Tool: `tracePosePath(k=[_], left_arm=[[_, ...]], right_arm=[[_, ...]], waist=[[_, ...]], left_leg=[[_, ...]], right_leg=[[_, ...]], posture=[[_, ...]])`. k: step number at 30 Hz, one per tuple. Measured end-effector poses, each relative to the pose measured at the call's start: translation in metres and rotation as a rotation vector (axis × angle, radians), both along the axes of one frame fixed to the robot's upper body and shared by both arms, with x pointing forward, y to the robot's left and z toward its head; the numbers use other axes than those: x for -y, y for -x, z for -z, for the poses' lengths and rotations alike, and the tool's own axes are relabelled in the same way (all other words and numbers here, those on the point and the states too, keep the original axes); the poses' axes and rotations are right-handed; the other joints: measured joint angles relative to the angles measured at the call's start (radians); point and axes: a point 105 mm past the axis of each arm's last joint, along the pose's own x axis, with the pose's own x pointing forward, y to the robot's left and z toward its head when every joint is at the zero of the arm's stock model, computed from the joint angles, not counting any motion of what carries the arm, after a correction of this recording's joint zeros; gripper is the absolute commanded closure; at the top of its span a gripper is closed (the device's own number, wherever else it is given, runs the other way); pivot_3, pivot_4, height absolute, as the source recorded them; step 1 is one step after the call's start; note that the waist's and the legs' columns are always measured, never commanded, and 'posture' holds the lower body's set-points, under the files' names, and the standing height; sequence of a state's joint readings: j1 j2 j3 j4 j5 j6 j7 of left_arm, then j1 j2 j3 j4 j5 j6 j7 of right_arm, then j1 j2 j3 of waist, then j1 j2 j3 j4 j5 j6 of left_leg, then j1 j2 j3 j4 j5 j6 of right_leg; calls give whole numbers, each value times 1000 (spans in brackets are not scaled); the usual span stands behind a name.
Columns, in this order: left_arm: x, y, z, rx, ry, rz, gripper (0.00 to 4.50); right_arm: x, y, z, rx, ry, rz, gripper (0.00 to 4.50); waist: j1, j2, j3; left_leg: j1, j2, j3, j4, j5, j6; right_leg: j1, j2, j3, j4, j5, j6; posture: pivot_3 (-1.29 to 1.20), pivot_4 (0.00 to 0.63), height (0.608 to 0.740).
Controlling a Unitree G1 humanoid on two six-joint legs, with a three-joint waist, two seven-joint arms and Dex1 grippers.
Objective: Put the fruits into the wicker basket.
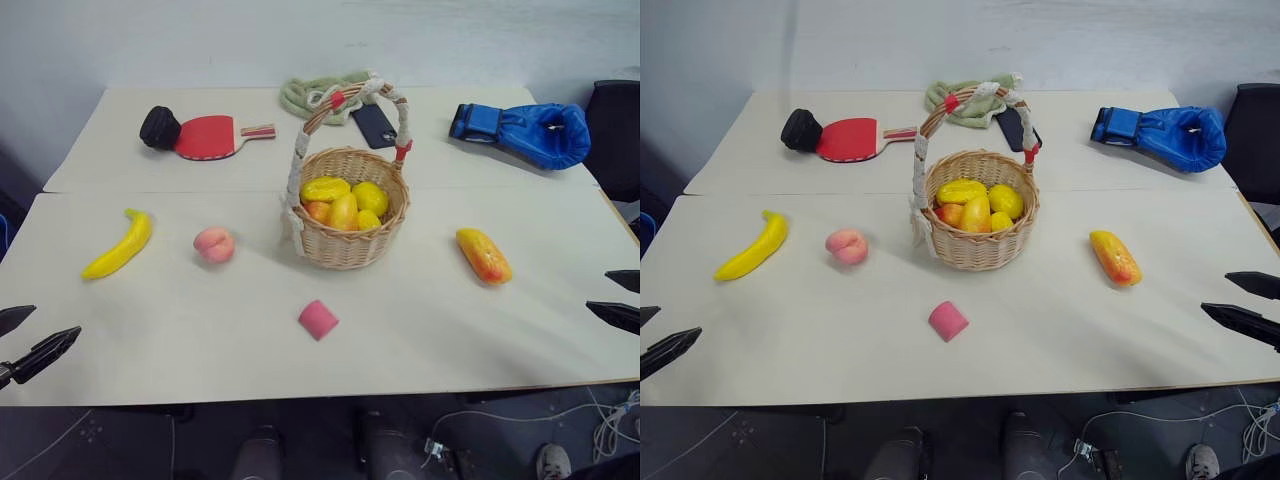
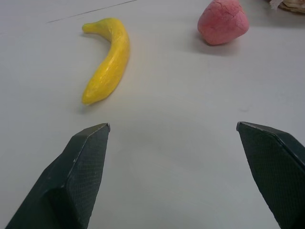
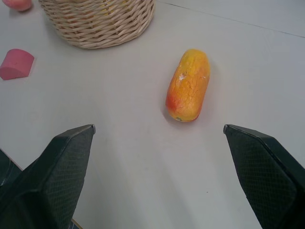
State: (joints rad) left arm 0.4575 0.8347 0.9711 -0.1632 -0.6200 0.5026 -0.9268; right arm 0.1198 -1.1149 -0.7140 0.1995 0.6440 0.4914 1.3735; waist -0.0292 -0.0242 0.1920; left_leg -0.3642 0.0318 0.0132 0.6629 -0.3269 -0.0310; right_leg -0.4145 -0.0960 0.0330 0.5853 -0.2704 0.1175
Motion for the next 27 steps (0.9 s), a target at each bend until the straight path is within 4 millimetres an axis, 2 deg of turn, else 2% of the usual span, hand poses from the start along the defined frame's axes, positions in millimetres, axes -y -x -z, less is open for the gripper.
tracePosePath(k=[21,24,27], left_arm=[[6,-10,-3,9,-10,-33,18],[20,-19,-7,15,14,13,18],[44,-29,-14,9,13,121,18]], right_arm=[[-2,-5,0,10,51,23,0],[-10,-9,-7,41,61,-1,0],[-30,-16,-20,86,63,-63,0]], waist=[[0,0,0],[0,0,0],[0,0,0]], left_leg=[[1,0,1,0,0,0],[2,0,1,1,0,0],[5,0,1,1,1,-1]], right_leg=[[0,0,1,2,0,0],[1,0,1,4,0,0],[3,0,1,5,0,0]], posture=[[0,150,740],[0,150,740],[0,150,740]])
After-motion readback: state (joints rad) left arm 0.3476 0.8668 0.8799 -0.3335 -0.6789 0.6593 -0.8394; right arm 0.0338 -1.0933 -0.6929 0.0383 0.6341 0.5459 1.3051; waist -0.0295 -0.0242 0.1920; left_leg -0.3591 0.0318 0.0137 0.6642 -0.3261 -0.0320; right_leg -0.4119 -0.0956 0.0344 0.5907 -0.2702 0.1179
